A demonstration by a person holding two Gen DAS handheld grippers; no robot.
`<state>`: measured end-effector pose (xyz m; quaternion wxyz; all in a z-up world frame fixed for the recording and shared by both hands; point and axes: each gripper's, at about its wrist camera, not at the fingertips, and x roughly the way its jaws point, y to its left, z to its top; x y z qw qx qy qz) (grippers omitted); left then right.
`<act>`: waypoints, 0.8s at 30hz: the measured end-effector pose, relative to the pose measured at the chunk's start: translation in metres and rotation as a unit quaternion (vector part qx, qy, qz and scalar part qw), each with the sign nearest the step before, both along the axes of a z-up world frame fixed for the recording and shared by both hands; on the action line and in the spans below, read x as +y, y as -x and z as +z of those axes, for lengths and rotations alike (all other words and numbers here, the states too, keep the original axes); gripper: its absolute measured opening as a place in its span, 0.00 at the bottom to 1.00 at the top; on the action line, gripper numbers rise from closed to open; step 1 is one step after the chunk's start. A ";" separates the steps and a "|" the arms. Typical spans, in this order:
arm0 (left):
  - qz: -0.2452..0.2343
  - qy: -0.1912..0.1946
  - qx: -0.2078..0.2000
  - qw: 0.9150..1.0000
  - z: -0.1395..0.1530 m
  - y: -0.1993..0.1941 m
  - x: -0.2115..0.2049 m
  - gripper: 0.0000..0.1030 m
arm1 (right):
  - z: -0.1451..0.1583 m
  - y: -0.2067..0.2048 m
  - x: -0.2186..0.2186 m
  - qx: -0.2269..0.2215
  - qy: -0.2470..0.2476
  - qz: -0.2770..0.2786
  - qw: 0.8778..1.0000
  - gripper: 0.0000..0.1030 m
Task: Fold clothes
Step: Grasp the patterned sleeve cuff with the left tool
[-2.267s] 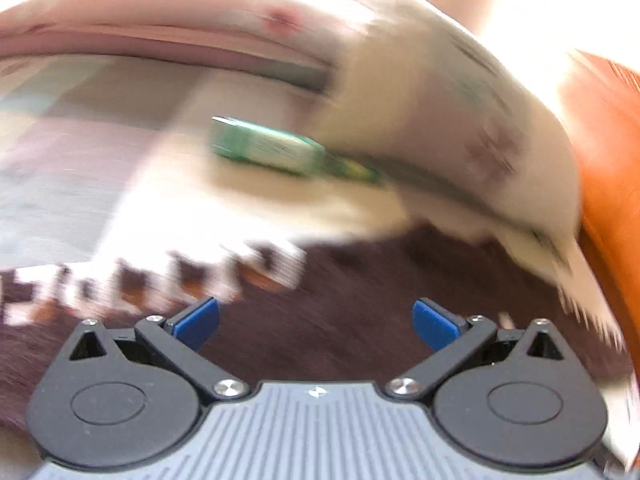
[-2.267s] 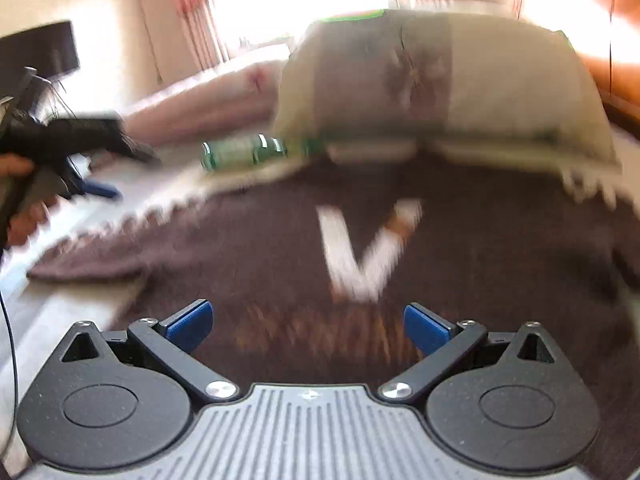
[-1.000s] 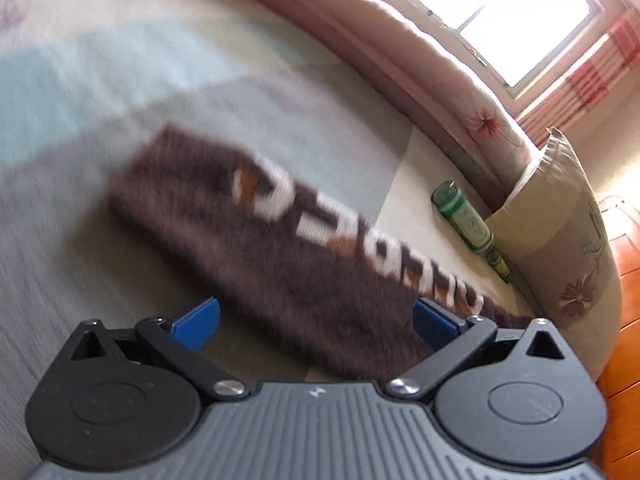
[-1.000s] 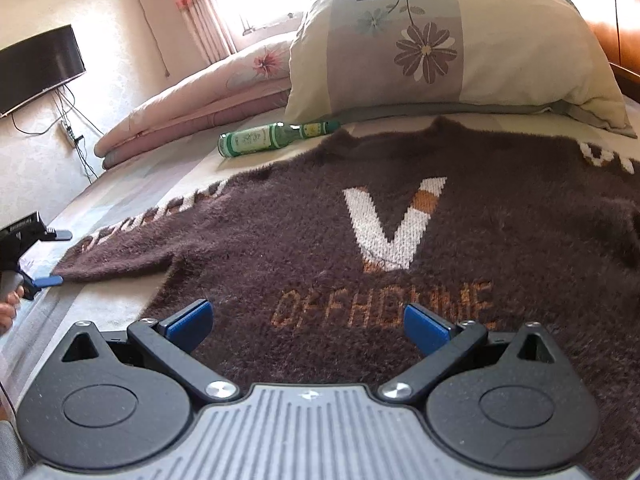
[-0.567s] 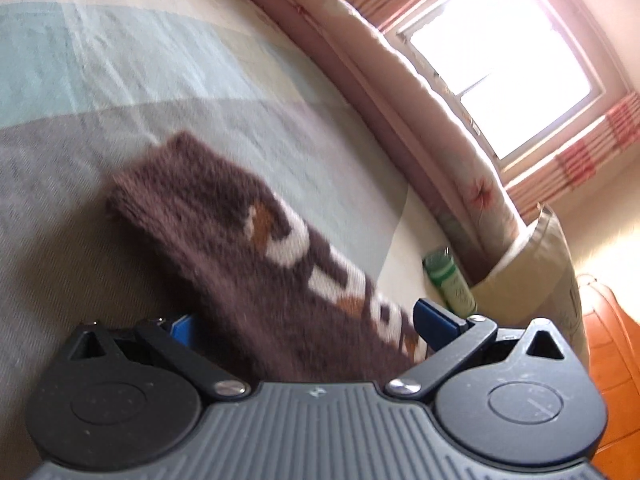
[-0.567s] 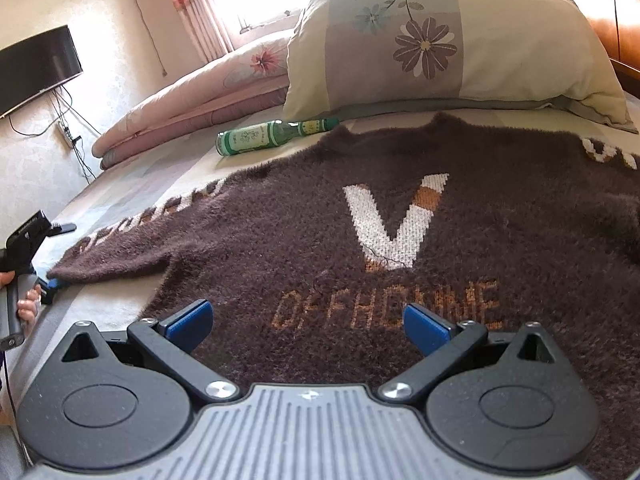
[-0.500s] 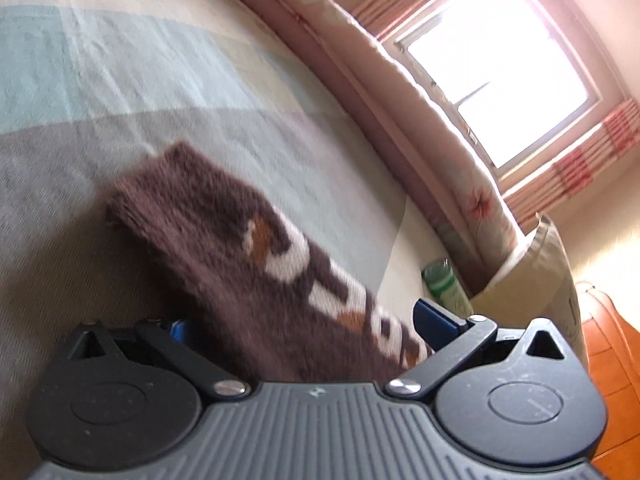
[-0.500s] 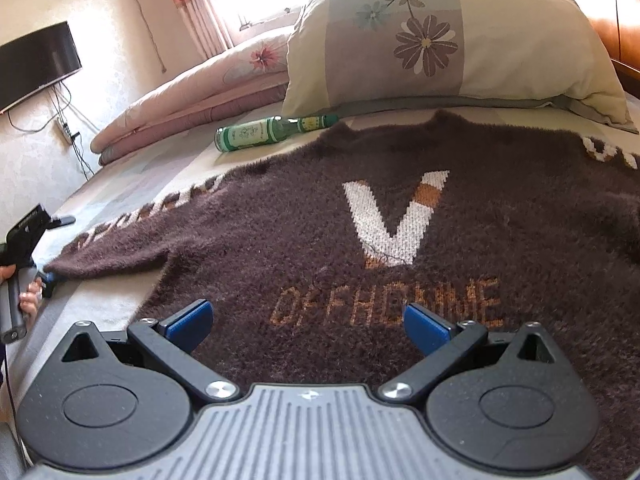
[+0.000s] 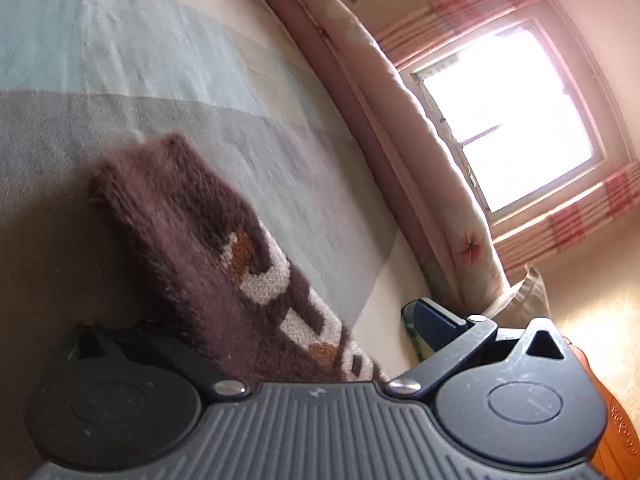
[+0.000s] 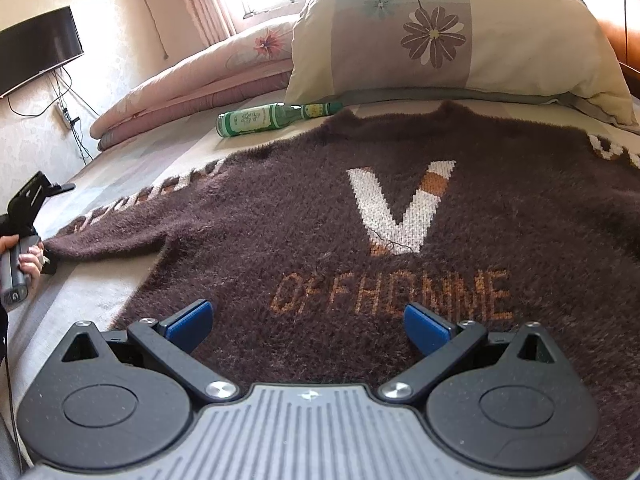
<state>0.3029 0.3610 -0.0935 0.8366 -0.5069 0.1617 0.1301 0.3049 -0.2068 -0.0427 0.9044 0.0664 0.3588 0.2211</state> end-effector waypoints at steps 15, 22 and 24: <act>0.054 -0.016 0.004 0.998 -0.019 0.012 0.010 0.49 | 0.002 0.001 0.000 0.000 0.005 -0.002 1.000 1.00; 0.043 -0.047 0.015 0.998 -0.024 0.020 0.010 0.27 | 0.010 0.006 0.000 -0.031 0.014 -0.010 0.999 1.00; 0.062 -0.021 0.027 0.997 -0.029 0.022 0.018 0.12 | 0.013 0.008 0.002 -0.040 0.020 -0.007 0.999 1.00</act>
